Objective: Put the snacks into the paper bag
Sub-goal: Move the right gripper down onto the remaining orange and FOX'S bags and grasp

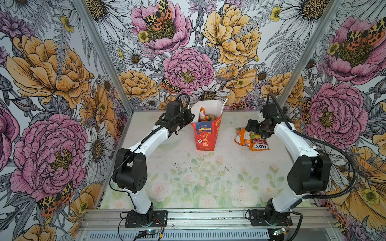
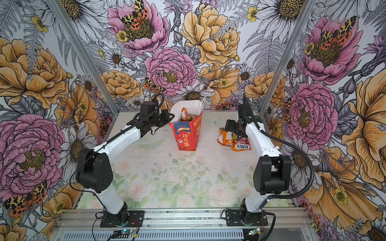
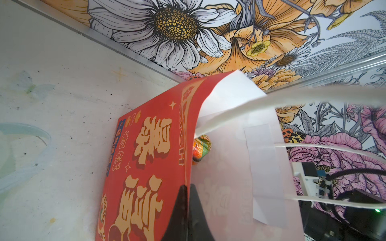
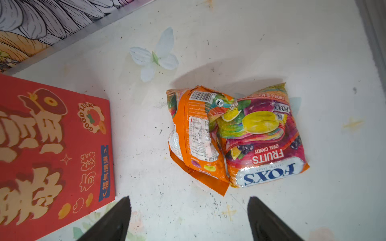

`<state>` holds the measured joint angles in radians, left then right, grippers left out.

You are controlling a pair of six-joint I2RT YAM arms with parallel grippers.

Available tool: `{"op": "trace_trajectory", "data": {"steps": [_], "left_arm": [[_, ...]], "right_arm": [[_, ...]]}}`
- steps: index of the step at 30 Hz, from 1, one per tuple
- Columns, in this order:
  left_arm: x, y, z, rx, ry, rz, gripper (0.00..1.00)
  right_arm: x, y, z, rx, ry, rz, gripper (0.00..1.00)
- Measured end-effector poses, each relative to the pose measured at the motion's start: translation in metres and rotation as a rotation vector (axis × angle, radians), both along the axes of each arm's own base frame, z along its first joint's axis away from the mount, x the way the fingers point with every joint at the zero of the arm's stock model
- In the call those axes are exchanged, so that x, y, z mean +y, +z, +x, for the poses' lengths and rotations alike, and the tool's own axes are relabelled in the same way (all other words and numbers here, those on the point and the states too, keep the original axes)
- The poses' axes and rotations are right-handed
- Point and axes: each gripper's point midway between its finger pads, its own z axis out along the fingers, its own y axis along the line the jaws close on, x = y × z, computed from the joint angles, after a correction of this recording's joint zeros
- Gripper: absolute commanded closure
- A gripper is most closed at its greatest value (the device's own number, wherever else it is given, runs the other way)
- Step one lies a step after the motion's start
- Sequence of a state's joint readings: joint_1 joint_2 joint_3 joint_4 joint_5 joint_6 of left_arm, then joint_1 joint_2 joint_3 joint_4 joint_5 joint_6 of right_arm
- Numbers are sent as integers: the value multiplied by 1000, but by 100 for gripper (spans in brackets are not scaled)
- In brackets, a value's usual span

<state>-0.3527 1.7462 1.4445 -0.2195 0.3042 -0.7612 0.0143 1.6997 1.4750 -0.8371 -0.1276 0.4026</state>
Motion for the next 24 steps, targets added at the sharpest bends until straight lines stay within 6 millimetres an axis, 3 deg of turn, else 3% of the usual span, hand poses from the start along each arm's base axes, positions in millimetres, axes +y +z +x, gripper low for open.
{"op": "trace_trajectory", "data": {"steps": [5, 13, 24], "left_arm": [[0, 0, 0, 0, 0, 0, 100], [0, 0, 0, 1, 1, 0, 100], [0, 0, 0, 1, 0, 0, 100]], "right_arm": [[0, -33, 13, 50, 1, -1, 8], [1, -70, 24, 108, 27, -9, 7], [26, -90, 36, 125, 123, 35, 4]]}}
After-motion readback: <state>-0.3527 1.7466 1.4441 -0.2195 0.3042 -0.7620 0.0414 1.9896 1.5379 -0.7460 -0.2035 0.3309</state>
